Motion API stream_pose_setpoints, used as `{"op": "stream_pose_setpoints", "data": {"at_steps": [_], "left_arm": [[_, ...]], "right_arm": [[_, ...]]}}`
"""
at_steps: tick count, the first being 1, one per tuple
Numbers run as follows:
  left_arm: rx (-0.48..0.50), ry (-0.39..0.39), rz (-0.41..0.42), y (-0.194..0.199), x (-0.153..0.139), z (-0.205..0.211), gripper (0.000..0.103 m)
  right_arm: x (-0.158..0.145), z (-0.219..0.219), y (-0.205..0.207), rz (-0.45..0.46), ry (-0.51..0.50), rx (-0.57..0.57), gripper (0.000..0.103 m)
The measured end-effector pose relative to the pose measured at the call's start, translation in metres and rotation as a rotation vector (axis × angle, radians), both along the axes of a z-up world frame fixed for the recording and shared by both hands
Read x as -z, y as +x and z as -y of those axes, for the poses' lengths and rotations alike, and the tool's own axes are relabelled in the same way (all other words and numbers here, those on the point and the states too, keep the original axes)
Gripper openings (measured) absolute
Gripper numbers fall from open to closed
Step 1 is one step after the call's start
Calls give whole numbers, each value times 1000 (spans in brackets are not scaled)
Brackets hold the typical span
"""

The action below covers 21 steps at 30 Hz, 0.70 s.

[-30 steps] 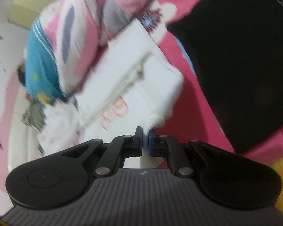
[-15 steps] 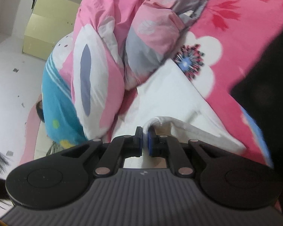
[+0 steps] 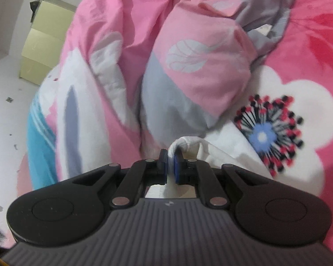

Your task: Fold clothes

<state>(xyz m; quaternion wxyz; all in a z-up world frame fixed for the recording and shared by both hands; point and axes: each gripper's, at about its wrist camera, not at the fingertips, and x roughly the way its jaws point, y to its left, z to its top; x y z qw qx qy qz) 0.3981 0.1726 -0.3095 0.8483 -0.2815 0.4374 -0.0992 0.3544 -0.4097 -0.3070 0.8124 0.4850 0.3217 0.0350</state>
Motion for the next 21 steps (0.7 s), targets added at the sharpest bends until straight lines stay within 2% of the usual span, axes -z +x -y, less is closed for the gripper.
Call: {"op": "stream_pose_setpoints", "data": {"at_steps": [3, 6, 8, 9, 10, 11, 12, 15, 18, 21], "left_arm": [[-5, -4, -25, 20, 20, 1, 7], [-38, -76, -65, 36, 44, -4, 8], [-89, -167, -66, 41, 52, -12, 13], [-122, -199, -58, 42, 53, -16, 18], [-154, -230, -50, 43, 54, -20, 21], [-173, -242, -49, 44, 55, -22, 23], [-192, -253, -47, 44, 55, -24, 27], [-194, -264, -50, 43, 52, -23, 30], [-111, -212, -72, 34, 38, -14, 38], [-27, -182, -101, 16, 18, -8, 41]], "right_arm": [[21, 0, 22, -7, 33, 22, 5], [54, 9, 38, -15, 182, 68, 10], [67, 17, 36, 16, 275, 123, 20], [74, 21, 35, 31, 321, 151, 30], [80, 26, 34, 46, 367, 179, 35], [87, 30, 33, 62, 414, 207, 36], [94, 34, 32, 77, 460, 235, 43], [86, 34, 23, 90, 435, 245, 45], [66, 30, 2, 94, 386, 223, 45], [47, 24, -29, 96, 360, 214, 45]]}}
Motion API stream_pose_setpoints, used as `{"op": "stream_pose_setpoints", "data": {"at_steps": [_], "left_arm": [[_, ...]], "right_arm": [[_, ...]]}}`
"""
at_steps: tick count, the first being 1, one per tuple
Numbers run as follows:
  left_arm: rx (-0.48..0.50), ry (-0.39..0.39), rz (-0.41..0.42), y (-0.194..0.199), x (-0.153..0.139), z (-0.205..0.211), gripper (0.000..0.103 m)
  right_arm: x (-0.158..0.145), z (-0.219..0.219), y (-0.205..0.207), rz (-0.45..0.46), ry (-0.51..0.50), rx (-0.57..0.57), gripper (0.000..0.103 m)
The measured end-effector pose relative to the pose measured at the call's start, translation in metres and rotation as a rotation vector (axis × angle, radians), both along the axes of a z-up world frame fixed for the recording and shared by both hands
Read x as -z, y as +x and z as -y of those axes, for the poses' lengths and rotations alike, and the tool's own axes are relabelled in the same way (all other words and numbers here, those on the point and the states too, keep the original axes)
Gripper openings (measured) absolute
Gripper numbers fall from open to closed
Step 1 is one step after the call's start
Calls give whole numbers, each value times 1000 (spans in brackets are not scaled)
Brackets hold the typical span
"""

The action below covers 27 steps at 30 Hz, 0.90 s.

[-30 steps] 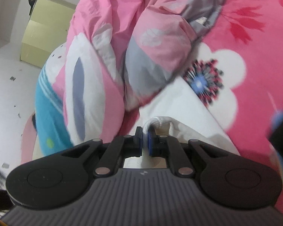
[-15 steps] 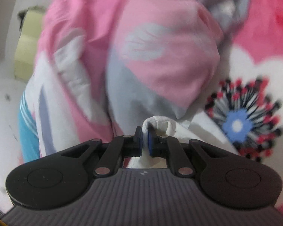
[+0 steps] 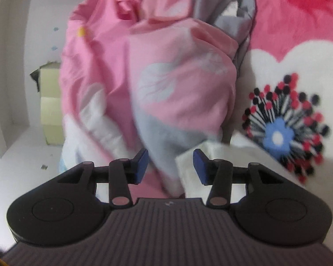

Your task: Fold clothes

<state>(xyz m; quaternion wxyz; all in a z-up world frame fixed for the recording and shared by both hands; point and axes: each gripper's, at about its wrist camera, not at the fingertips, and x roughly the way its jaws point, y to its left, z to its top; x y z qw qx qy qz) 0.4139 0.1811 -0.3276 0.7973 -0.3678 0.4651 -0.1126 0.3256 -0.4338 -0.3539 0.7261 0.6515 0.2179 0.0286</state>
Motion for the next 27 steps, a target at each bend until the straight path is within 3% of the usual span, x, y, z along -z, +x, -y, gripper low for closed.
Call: {"op": "stream_pose_setpoints", "data": {"at_steps": [4, 9, 12, 15, 19, 25, 27], "left_arm": [[90, 7, -74, -44, -20, 3, 42], [183, 17, -215, -108, -33, 5, 45], [128, 18, -324, -149, -14, 4, 49], [41, 0, -308, -158, 2, -2, 50], [-73, -25, -287, -170, 24, -9, 51], [-244, -61, -254, -188, 56, -20, 50], [-241, -59, -232, -184, 56, -19, 50]], "right_arm": [[-16, -11, -51, -80, -20, -9, 47], [-20, -33, -110, -277, -102, -57, 48], [-14, -47, -134, -399, -176, -99, 48], [7, -54, -140, -474, -204, -110, 48], [41, -48, -144, -496, -131, -43, 48], [69, -35, -139, -370, -18, 109, 48], [76, -33, -136, -354, -7, 121, 48]]}}
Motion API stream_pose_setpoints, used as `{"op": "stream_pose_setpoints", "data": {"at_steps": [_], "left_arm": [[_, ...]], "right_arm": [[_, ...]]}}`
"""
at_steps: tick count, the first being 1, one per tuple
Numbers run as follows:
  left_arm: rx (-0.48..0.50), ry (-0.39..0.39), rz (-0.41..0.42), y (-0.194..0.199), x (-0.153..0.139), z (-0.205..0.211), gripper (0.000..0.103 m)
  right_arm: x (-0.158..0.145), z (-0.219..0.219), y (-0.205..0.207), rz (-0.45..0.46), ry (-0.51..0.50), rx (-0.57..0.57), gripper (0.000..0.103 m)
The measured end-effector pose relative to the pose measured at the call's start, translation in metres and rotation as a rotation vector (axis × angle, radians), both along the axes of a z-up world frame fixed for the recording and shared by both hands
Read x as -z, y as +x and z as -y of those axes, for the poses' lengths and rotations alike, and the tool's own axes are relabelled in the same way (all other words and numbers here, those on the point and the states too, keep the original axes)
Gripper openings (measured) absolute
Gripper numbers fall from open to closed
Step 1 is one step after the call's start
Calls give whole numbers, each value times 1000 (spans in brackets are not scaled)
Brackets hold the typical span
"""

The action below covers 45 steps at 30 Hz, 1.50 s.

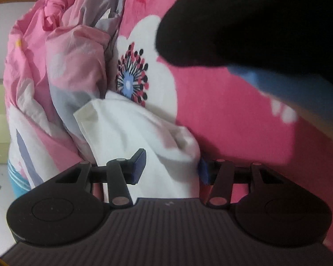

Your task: Fold clothes

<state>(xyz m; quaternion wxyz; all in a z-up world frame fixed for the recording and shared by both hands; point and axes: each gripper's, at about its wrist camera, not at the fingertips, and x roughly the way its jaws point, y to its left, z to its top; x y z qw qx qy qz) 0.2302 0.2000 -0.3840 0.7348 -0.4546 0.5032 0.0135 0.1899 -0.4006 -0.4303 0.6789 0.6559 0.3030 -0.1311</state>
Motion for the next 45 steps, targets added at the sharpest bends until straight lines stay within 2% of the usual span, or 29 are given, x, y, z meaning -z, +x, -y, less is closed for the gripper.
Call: {"op": "stream_pose_setpoints", "data": {"at_steps": [2, 3, 4, 5, 6, 8, 13, 19, 23, 26, 29, 31, 33, 35, 36, 39, 41, 44, 45], "left_arm": [[-4, 7, 18, 2, 0, 1, 48], [-10, 11, 26, 2, 1, 1, 38], [-22, 14, 29, 2, 2, 2, 23], [-40, 9, 26, 2, 3, 1, 17], [-57, 3, 23, 2, 4, 0, 11], [-81, 13, 24, 3, 2, 1, 7], [-74, 69, 37, -5, -26, -2, 6], [-39, 112, 48, -28, -69, -9, 5], [-6, 144, -8, -73, -89, -19, 6], [19, 169, -84, -110, -87, -31, 6], [88, 212, -126, -125, -63, -33, 6], [135, 243, -153, -125, -40, -30, 7], [174, 273, -145, -121, -39, -25, 8], [213, 304, -136, -116, -37, -21, 13], [235, 328, -125, -118, -42, -18, 18], [252, 399, -122, -129, -59, -14, 41], [244, 447, -127, -138, -72, -12, 42], [242, 520, -80, -150, -95, 1, 43], [269, 537, -51, -151, -97, 12, 43]], "right_arm": [[3, -1, 4, 11, -12, -7, 46], [4, -2, 6, 17, -19, -12, 43], [4, -2, 9, 17, -32, -19, 34], [5, -1, 11, 13, -47, -27, 27], [3, -1, 13, 11, -65, -37, 16], [-1, -1, 16, 9, -104, -60, 13], [-32, -1, 22, -12, -223, -121, 10], [-71, 1, 0, -43, -226, -198, 10], [-91, -1, -39, -101, -205, -256, 10], [-95, -2, -80, -187, -185, -309, 10], [-81, -1, -104, -256, -218, -373, 10], [-67, -5, -103, -284, -292, -454, 11], [-59, -12, -96, -315, -403, -545, 11], [-64, -16, -93, -316, -457, -591, 13], [-72, -17, -94, -309, -488, -603, 16], [-98, -17, -100, -288, -580, -618, 18], [-117, -18, -107, -263, -651, -627, 19], [-138, -44, -108, -158, -774, -783, 20], [-138, -51, -109, -139, -808, -844, 20]]}}
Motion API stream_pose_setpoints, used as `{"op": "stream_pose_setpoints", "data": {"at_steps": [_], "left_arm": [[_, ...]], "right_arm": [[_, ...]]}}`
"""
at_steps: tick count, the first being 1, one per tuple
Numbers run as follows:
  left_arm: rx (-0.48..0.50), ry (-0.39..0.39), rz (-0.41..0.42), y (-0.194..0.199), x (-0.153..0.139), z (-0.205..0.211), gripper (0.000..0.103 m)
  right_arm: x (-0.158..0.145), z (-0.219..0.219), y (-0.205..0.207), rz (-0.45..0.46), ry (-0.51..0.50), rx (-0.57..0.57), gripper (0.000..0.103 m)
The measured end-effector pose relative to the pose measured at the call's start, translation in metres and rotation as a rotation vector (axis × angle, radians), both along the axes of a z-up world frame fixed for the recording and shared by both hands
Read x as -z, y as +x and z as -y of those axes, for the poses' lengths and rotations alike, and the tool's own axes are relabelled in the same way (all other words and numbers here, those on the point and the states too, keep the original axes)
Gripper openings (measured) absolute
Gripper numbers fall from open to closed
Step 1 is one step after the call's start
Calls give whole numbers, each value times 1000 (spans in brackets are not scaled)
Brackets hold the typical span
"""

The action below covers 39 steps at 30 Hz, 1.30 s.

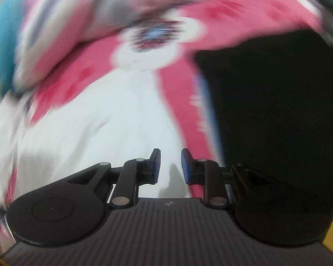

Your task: Fold clothes

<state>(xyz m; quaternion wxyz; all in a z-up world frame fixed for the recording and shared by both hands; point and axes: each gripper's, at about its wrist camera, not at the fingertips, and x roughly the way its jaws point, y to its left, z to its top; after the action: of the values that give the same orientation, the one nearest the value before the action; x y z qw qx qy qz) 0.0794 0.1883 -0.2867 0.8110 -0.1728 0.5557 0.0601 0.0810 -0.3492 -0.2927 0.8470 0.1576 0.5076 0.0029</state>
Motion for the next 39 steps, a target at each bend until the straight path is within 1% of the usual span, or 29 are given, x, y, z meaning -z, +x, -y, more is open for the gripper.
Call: {"op": "stream_pose_setpoints", "data": {"at_steps": [1, 3, 4, 5, 7, 9, 12, 15, 19, 21, 22, 23, 24, 25, 26, 27, 29, 32, 35, 37, 39], "left_arm": [[34, 13, 22, 0, -2, 10, 44], [103, 38, 66, -1, -6, 31, 43], [149, 57, 67, 0, -2, 43, 43], [215, 83, 50, 4, 7, 57, 43], [272, 127, 26, 8, 24, 73, 38], [262, 118, 6, 11, 37, 73, 38], [233, 96, 30, 9, 39, 67, 38], [215, 94, 29, 7, 41, 66, 38], [218, 106, 31, 6, 46, 68, 38], [221, 111, 31, 6, 48, 68, 38], [222, 113, 31, 7, 48, 68, 38], [223, 115, 31, 7, 49, 68, 38], [225, 117, 31, 7, 50, 68, 39], [226, 120, 31, 7, 50, 68, 39], [227, 122, 31, 7, 51, 68, 39], [228, 124, 31, 7, 51, 68, 39], [215, 124, 31, 4, 51, 72, 38], [207, 121, 31, 3, 51, 72, 37], [210, 122, 31, 5, 52, 71, 37], [212, 126, 33, 5, 52, 71, 37], [211, 129, 32, 6, 52, 71, 37]], "right_arm": [[3, -7, -2, -3, -26, -66, 20], [8, -21, -6, -9, -78, -197, 20], [11, -28, -7, -12, -104, -262, 20], [13, -35, -9, -15, -130, -328, 17], [19, -49, -13, -20, -182, -459, 16], [24, -63, -17, -26, -234, -590, 17], [32, -84, -22, -35, -312, -786, 19], [37, -85, -29, -31, -389, -845, 22], [43, -84, -38, -23, -492, -903, 23], [51, -96, -42, 7, -528, -1002, 22], [57, -99, -44, 10, -564, -1052, 20], [65, -101, -46, 7, -605, -1098, 20], [72, -102, -48, 5, -645, -1144, 9], [79, -104, -50, 3, -686, -1189, 3], [87, -106, -52, 0, -726, -1235, 2], [88, -103, -51, -12, -734, -1242, 1], [83, -93, -46, -51, -735, -1207, 0], [86, -70, -48, -142, -825, -1169, 0], [71, -54, -48, -153, -812, -1137, 0], [56, -63, -53, -82, -789, -1178, 0], [52, -82, -58, -8, -770, -1248, 4]]}}
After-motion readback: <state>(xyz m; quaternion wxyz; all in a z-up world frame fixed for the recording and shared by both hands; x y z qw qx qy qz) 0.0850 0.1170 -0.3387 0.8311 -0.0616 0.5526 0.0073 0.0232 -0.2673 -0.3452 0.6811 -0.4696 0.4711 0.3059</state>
